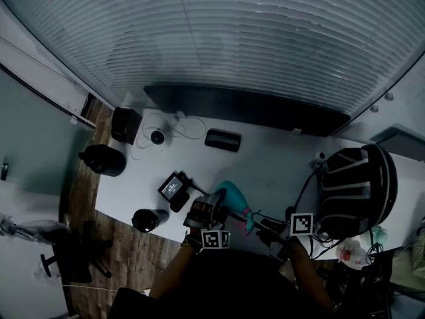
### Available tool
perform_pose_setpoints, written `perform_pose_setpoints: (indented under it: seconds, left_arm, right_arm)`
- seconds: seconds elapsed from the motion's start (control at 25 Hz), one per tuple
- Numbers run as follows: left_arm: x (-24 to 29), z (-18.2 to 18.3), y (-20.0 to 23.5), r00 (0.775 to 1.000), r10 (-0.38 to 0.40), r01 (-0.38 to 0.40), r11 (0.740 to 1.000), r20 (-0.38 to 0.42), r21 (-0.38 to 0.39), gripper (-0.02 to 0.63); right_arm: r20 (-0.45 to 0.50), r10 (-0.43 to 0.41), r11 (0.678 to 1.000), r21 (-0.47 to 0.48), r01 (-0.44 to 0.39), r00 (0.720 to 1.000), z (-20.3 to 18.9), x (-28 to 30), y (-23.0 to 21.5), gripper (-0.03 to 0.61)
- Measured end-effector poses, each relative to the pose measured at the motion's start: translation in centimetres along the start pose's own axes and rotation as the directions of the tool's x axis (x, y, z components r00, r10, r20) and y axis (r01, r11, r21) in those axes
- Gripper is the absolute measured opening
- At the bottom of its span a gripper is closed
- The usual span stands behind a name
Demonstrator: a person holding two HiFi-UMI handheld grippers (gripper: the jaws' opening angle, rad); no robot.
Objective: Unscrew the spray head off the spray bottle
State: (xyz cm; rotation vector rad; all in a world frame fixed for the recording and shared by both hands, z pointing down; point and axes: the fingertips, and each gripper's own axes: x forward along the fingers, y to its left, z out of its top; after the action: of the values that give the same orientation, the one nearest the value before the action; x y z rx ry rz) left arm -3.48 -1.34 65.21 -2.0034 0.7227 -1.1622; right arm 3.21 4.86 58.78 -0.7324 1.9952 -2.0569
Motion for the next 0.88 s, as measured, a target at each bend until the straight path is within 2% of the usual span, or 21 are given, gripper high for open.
perform_pose_setpoints:
  seconds: [0.08,0.12,0.16,0.2,0.24,0.28,0.32,0.36,0.4,0.44,0.48,0.52,0.56,0.6,0.64,0.68,0.72,0.76,0.8,0.84,0.88]
  left_arm:
    - [0.4,-0.1,-0.8,0.999,-0.036,0.036,0.999,-0.008,-0.019,0.348]
    - [0.6,-0.2,-1.4,0.998,-0.066,0.065,0.997,-0.010,-0.036,0.348]
    - [0.7,-0.4,-2.0,0.995,-0.101,0.100,0.993,-0.009,-0.055,0.348]
    - [0.8,-0.4,-2.6,0.990,-0.139,0.139,0.988,-0.004,-0.074,0.349]
    - [0.8,-0.2,-3.1,0.984,-0.179,0.179,0.979,0.010,-0.097,0.349]
    - [0.7,0.2,-3.5,0.975,-0.219,0.222,0.967,0.037,-0.124,0.349]
    - [0.5,0.7,-3.9,0.963,-0.258,0.267,0.951,0.079,-0.158,0.349]
    - [0.2,1.5,-4.3,0.946,-0.295,0.318,0.927,0.136,-0.199,0.348]
    - [-0.2,2.3,-4.7,0.922,-0.331,0.374,0.895,0.201,-0.241,0.348]
    - [-0.6,3.1,-5.1,0.892,-0.366,0.434,0.857,0.265,-0.277,0.348]
    - [-1.1,3.7,-5.6,0.858,-0.400,0.493,0.816,0.323,-0.301,0.348]
    - [-1.7,4.3,-6.2,0.823,-0.429,0.547,0.776,0.372,-0.315,0.348]
    - [-2.2,4.7,-6.7,0.793,-0.450,0.588,0.741,0.411,-0.324,0.348]
    - [-2.6,5.1,-6.9,0.773,-0.459,0.613,0.717,0.437,-0.331,0.348]
    - [-2.8,5.4,-6.9,0.765,-0.459,0.623,0.704,0.451,-0.340,0.348]
    - [-2.8,5.4,-6.8,0.765,-0.455,0.623,0.699,0.455,-0.350,0.348]
    - [-2.6,5.3,-6.6,0.772,-0.449,0.616,0.702,0.450,-0.357,0.347]
    - [-2.4,4.9,-6.3,0.784,-0.440,0.602,0.712,0.438,-0.362,0.347]
    - [-2.2,4.4,-5.9,0.802,-0.425,0.579,0.727,0.420,-0.369,0.345]
    - [-1.9,3.9,-5.4,0.825,-0.398,0.547,0.741,0.401,-0.389,0.345]
    - [-1.6,3.3,-4.6,0.852,-0.360,0.506,0.751,0.379,-0.425,0.345]
  right_arm:
    - [-0.017,-0.077,0.992,-0.103,0.075,0.997,0.0,0.2,-0.2,0.112]
    - [-0.016,-0.127,0.977,-0.176,0.122,0.992,0.1,0.2,-0.2,0.110]
    - [-0.012,-0.186,0.947,-0.268,0.176,0.983,0.3,0.2,-0.3,0.103]
    - [-0.002,-0.258,0.891,-0.387,0.237,0.966,0.5,0.1,-0.4,0.097]
    - [0.015,-0.341,0.794,-0.530,0.297,0.940,0.6,0.0,-0.5,0.087]
    - [0.043,-0.428,0.645,-0.685,0.338,0.903,0.8,-0.2,-0.4,0.077]
    - [0.081,-0.508,0.440,-0.831,0.340,0.858,0.8,-0.5,-0.1,0.071]
    - [0.125,-0.572,0.199,-0.938,0.285,0.811,0.5,-0.7,0.4,0.071]
    - [0.163,-0.612,-0.034,-0.983,0.180,0.774,0.1,-1.0,1.0,0.071]
    - [0.182,-0.633,-0.212,-0.976,0.057,0.753,-0.6,-1.1,1.6,0.071]
    - [0.179,-0.645,-0.321,-0.946,-0.051,0.743,-1.4,-1.2,2.1,0.071]
    - [0.166,-0.654,-0.379,-0.916,-0.130,0.738,-2.1,-1.3,2.5,0.071]
    - [0.159,-0.662,-0.417,-0.890,-0.184,0.732,-2.7,-1.5,2.7,0.071]
    - [0.173,-0.666,-0.463,-0.859,-0.220,0.725,-2.9,-1.7,2.9,0.071]
    - [0.211,-0.659,-0.523,-0.819,-0.238,0.722,-2.9,-2.0,3.2,0.071]
    - [0.259,-0.636,-0.585,-0.776,-0.235,0.727,-2.6,-2.1,3.6,0.071]
    - [0.304,-0.602,-0.633,-0.745,-0.209,0.739,-2.1,-2.1,4.3,0.071]
    - [0.338,-0.568,-0.658,-0.735,-0.167,0.751,-1.6,-2.2,5.0,0.071]
    - [0.365,-0.539,-0.660,-0.743,-0.111,0.759,-0.9,-2.4,5.9,0.071]
    - [0.391,-0.510,-0.641,-0.767,-0.035,0.766,-0.1,-2.6,6.8,0.072]
    - [0.416,-0.479,-0.593,-0.803,0.064,0.773,0.9,-2.9,7.8,0.071]
